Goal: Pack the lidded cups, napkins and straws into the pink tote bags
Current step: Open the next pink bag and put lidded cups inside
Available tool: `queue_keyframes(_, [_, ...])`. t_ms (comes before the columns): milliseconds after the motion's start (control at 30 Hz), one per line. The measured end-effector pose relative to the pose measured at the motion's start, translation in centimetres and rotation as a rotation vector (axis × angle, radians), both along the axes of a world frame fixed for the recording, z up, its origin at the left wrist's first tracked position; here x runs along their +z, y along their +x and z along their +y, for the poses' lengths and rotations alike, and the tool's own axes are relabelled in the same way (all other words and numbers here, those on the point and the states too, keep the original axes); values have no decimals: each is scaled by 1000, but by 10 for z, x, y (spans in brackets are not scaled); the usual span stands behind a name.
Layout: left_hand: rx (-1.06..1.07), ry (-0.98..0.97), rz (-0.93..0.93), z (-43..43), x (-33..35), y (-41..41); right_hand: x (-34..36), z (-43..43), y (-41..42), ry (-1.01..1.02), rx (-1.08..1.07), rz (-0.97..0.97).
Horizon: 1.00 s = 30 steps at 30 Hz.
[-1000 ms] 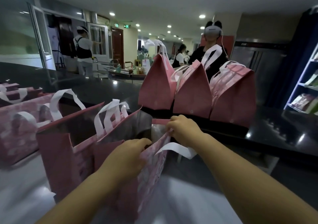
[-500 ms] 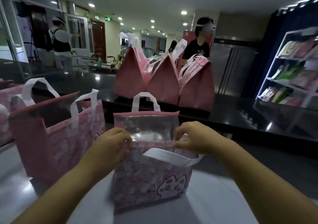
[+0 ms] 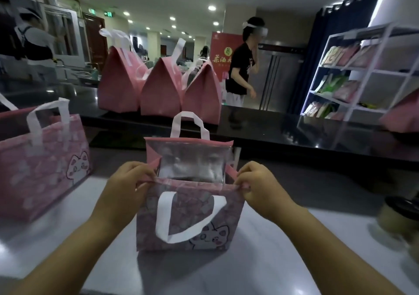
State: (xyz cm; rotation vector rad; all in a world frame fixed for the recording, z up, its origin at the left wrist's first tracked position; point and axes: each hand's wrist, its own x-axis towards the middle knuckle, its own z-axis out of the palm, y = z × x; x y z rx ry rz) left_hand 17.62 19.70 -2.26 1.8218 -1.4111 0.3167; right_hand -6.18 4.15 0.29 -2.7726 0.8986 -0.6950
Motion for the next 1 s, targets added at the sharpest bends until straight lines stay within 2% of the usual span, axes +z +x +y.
queue_keyframes(133, [-74,-13,-35,-18,-1,-41,0,-5,-44,-72,-77,-111])
queue_keyframes(300, [-198,-47,-46,-55,-1,-92,1,-22,-105,-132,-171,-161])
queue_keyframes(633, [-357,-98,-59,-154,-10,-173,-3,-81,-198,-210,-326,-150])
queue_keyframes(800, [-376,-67,-46,-182,-10,-195,2,-113,-229,-196,-309,-75])
queue_keyframes(933, [-349,-35,-30,-184,1,-203,15,-128,-251,-154,-207,-14])
queue_keyframes(1000, [-325,-35,-38,-183,11,-207,22,-132,-260,-104,-159,-44])
